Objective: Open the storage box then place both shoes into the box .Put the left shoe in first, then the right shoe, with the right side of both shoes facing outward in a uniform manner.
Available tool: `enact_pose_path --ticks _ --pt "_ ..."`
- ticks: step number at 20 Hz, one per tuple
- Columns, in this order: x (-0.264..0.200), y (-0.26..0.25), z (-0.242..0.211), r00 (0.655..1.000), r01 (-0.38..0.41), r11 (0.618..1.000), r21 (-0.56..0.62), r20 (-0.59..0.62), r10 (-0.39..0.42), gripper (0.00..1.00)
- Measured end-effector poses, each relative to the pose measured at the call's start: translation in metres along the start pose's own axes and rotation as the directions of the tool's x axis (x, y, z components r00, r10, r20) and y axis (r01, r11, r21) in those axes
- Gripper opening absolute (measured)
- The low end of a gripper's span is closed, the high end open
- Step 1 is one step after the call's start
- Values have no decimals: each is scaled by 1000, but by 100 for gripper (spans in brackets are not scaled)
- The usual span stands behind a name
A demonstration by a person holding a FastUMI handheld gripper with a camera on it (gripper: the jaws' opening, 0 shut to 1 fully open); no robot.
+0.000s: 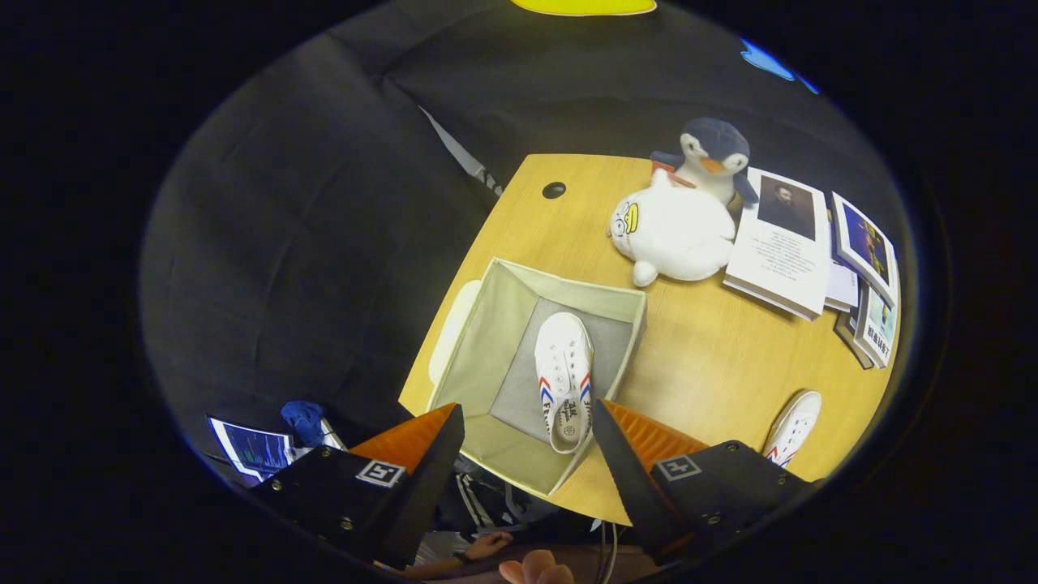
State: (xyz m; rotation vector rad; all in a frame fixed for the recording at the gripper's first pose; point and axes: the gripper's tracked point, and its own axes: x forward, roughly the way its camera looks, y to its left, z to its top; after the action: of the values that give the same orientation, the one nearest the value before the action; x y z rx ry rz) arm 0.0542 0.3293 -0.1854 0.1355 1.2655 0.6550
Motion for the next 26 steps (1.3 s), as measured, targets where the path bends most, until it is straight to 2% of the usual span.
enact_pose_path --ticks 10,26 --pt "-34 -50 -18 999 10 997 75 37 -13 96" --pt "-60 -140 -68 996 73 978 195 36 -81 96"
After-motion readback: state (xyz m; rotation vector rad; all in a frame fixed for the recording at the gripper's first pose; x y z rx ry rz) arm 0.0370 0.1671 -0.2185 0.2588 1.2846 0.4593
